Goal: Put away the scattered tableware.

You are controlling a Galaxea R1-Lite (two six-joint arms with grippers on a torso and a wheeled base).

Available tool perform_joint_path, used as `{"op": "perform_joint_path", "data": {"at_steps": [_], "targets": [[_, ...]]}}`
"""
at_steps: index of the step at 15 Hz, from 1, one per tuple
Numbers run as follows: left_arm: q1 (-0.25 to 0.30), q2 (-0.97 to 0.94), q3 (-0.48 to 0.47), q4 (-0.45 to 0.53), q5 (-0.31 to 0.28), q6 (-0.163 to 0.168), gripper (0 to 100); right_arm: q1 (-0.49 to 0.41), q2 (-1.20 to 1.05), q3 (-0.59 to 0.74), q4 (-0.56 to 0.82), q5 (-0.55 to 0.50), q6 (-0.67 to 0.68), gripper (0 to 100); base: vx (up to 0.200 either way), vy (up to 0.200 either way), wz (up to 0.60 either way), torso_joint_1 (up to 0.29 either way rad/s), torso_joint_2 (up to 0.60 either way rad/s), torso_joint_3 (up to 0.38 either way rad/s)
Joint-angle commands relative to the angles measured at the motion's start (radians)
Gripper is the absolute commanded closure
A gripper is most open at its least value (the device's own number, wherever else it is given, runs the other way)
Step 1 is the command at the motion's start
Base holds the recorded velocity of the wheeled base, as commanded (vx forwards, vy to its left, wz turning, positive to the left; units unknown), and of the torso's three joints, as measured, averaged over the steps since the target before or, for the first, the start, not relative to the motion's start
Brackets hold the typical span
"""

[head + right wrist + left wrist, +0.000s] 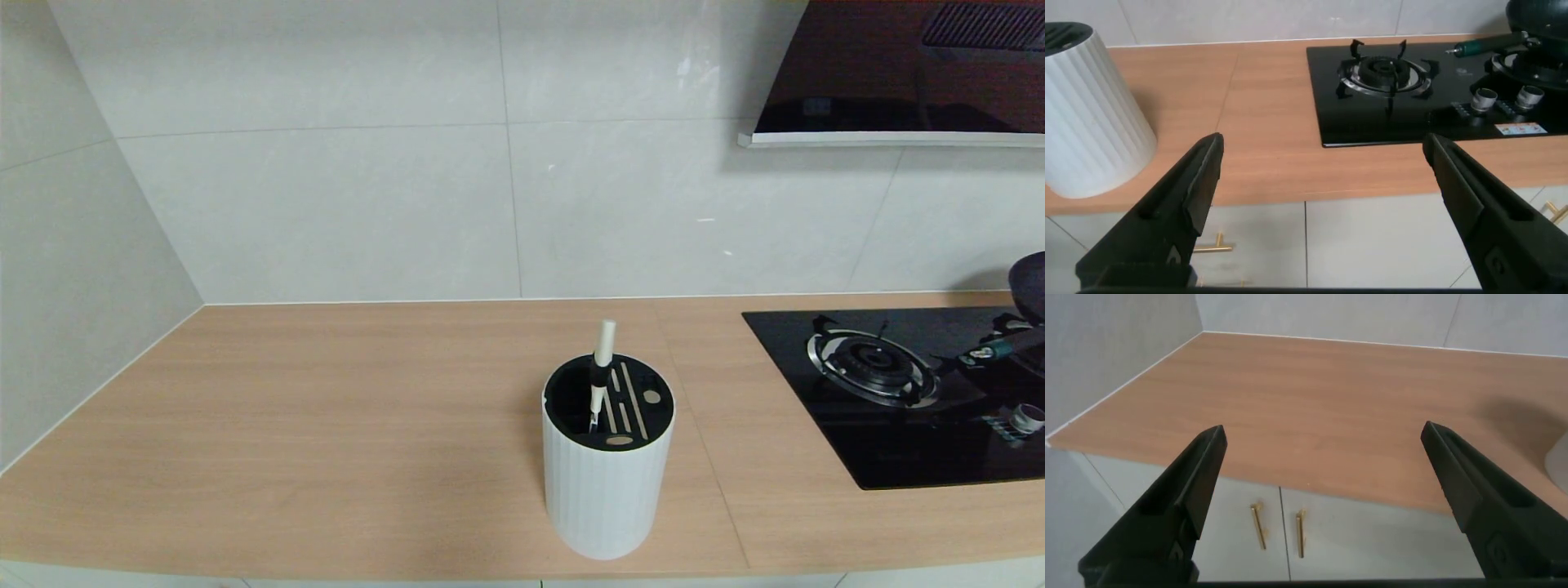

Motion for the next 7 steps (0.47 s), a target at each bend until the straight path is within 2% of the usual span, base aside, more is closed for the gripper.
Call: {"op": "perform_joint_path", "data": {"at_steps": [1, 2, 4, 5, 6, 7], "targets": [[0.000, 0.002, 0.000, 0.000, 0.000, 0.006, 0, 0.000, 0.002, 0.001, 0.004, 0.001, -0.001, 0, 0.000, 0.000, 0.00, 0.000, 0.00, 0.000], [0.000, 0.002, 0.000, 0.000, -0.014, 0.022, 0, 0.000, 0.002, 0.001, 0.004, 0.001, -0.001, 0, 0.000, 0.000, 0.00, 0.000, 0.00, 0.000], [0.000, 0.002, 0.000, 0.035, -0.212, 0.038, 0, 0.000, 0.002, 0.001, 0.004, 0.001, -0.001, 0, 0.000, 0.000, 0.00, 0.000, 0.00, 0.000], [0.000, 0.002, 0.000, 0.043, -0.241, 0.062, 0, 0.000, 0.002, 0.001, 0.004, 0.001, -0.001, 0, 0.000, 0.000, 0.00, 0.000, 0.00, 0.000], [0.000, 0.002, 0.000, 0.041, -0.241, 0.098, 0, 0.000, 0.002, 0.001, 0.004, 0.001, -0.001, 0, 0.000, 0.000, 0.00, 0.000, 0.00, 0.000], [0.000, 0.002, 0.000, 0.041, -0.240, 0.102, 0, 0.000, 0.002, 0.001, 0.004, 0.001, -0.001, 0, 0.000, 0.000, 0.00, 0.000, 0.00, 0.000]]}}
